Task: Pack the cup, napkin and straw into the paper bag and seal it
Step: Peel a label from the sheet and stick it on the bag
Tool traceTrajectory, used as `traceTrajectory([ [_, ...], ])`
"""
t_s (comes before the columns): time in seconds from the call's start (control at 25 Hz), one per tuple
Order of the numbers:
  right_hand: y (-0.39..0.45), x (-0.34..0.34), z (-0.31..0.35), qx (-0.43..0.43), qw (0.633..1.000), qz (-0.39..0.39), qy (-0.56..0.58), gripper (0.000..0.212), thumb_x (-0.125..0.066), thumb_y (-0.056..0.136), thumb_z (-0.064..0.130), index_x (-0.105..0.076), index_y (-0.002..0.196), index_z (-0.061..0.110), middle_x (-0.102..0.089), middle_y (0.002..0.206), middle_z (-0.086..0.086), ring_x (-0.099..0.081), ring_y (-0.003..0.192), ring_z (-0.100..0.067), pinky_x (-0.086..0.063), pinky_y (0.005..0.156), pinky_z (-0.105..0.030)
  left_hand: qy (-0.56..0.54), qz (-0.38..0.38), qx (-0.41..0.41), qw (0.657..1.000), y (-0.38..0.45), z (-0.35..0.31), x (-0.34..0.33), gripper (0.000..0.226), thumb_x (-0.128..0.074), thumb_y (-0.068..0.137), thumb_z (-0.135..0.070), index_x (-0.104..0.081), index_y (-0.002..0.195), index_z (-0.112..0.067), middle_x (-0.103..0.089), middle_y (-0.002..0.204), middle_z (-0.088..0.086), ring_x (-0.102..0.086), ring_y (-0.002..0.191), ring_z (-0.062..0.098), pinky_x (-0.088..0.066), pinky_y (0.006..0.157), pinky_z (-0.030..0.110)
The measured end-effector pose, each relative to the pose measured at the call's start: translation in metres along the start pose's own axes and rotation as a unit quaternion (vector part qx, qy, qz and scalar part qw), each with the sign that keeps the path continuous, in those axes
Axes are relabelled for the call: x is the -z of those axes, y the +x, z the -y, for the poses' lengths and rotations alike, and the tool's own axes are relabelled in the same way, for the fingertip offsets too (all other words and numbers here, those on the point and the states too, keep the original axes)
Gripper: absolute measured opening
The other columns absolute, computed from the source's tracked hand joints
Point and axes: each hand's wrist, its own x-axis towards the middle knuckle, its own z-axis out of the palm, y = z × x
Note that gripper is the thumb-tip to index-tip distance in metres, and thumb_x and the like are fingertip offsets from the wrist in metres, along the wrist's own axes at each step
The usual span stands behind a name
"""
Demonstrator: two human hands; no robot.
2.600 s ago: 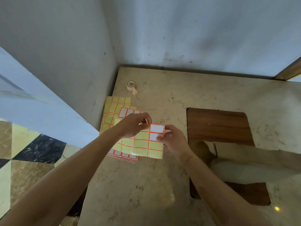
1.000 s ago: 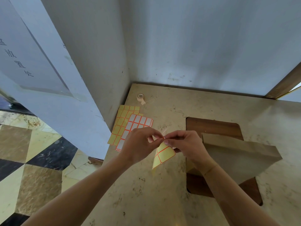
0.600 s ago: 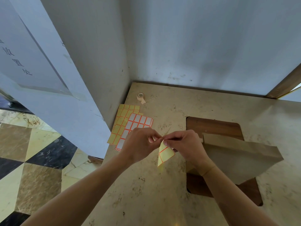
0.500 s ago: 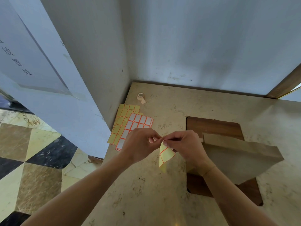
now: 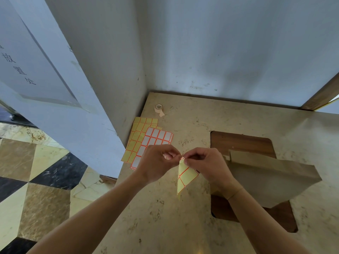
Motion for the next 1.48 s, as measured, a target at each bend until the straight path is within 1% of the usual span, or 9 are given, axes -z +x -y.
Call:
traceTrajectory([
  [0.2,0.004,-0.001,-0.001,-0.055,0.998,0.002,0.045,0.015,-0.064,0.086,0.008,-0.075,0.088,0.018,-0.074,0.086,-0.001,-0.071,0.079,-0.022,-0.053,0.063,-0.025,-0.056,-0.006,0.042,0.998,0.001,0.002,-0.001,0.011,-0.066,0.089,-0.017,-0.067,0.081,-0.024,-0.068,0.081,-0.017,-0.061,0.079,-0.006,-0.044,0.071,0.006],
  [0.36,0.006,-0.004,0.003,-0.098,0.991,0.014,0.088,0.021,-0.057,0.09,0.008,-0.075,0.092,0.019,-0.074,0.09,-0.004,-0.072,0.08,-0.024,-0.059,0.068,-0.03,-0.127,-0.003,0.091,0.988,0.004,0.004,0.001,0.011,-0.061,0.092,-0.017,-0.067,0.083,-0.015,-0.069,0.08,-0.008,-0.062,0.074,-0.004,-0.046,0.068,0.008],
  [0.48,0.012,-0.008,0.007,-0.134,0.982,0.009,0.129,0.025,-0.054,0.091,0.006,-0.073,0.087,0.022,-0.073,0.084,-0.004,-0.07,0.072,-0.018,-0.057,0.059,-0.026,-0.165,-0.014,0.119,0.979,0.006,0.005,0.003,0.009,-0.061,0.093,-0.017,-0.067,0.087,-0.016,-0.069,0.081,-0.006,-0.064,0.073,0.004,-0.052,0.068,0.016],
  [0.6,0.018,-0.011,0.009,-0.164,0.974,0.004,0.158,0.024,-0.052,0.092,0.005,-0.073,0.094,0.017,-0.072,0.089,-0.007,-0.07,0.076,-0.021,-0.056,0.06,-0.029,-0.207,-0.023,0.17,0.963,0.008,0.01,0.004,0.009,-0.059,0.094,-0.018,-0.065,0.087,-0.017,-0.071,0.087,-0.001,-0.068,0.084,0.018,-0.057,0.078,0.03],
  [0.72,0.024,-0.013,0.007,-0.182,0.966,-0.001,0.186,0.024,-0.051,0.093,0.005,-0.072,0.103,0.011,-0.072,0.093,-0.011,-0.07,0.078,-0.022,-0.057,0.064,-0.032,-0.305,-0.021,0.213,0.928,0.009,0.016,0.007,0.009,-0.057,0.095,-0.016,-0.062,0.093,-0.009,-0.072,0.091,0.01,-0.069,0.087,0.026,-0.057,0.082,0.038],
  [0.92,0.034,-0.015,0.002,-0.203,0.948,-0.016,0.244,0.024,-0.05,0.094,0.006,-0.069,0.109,0.009,-0.071,0.102,-0.015,-0.068,0.083,-0.023,-0.057,0.063,-0.033,-0.486,-0.048,0.282,0.826,0.014,0.024,0.01,0.015,-0.046,0.101,-0.015,-0.059,0.102,-0.008,-0.075,0.089,0.009,-0.073,0.084,0.021,-0.058,0.067,0.031],
  [1.16,0.046,-0.017,-0.002,-0.217,0.94,-0.04,0.258,0.024,-0.049,0.095,0.007,-0.069,0.107,0.011,-0.071,0.099,-0.01,-0.068,0.086,-0.022,-0.057,0.068,-0.035,-0.577,-0.053,0.29,0.762,0.02,0.043,0.013,0.027,-0.04,0.103,-0.017,-0.051,0.126,-0.006,-0.07,0.115,0.017,-0.068,0.106,0.031,-0.059,0.081,0.039],
  [1.28,0.055,-0.021,-0.007,-0.222,0.943,-0.047,0.242,0.024,-0.049,0.096,0.009,-0.067,0.11,0.013,-0.07,0.103,-0.009,-0.068,0.092,-0.023,-0.058,0.073,-0.036,-0.566,-0.055,0.288,0.771,0.023,0.052,0.014,0.027,-0.04,0.103,-0.02,-0.051,0.127,-0.01,-0.07,0.117,0.013,-0.067,0.107,0.03,-0.055,0.089,0.044],
  [1.48,0.084,-0.04,-0.009,-0.217,0.942,-0.038,0.252,0.024,-0.048,0.094,0.007,-0.067,0.105,0.018,-0.068,0.11,-0.009,-0.065,0.101,-0.022,-0.056,0.086,-0.042,-0.52,-0.098,0.296,0.796,0.025,0.069,0.024,0.027,-0.04,0.104,-0.021,-0.051,0.123,-0.007,-0.071,0.113,0.012,-0.069,0.103,0.028,-0.058,0.084,0.039],
])
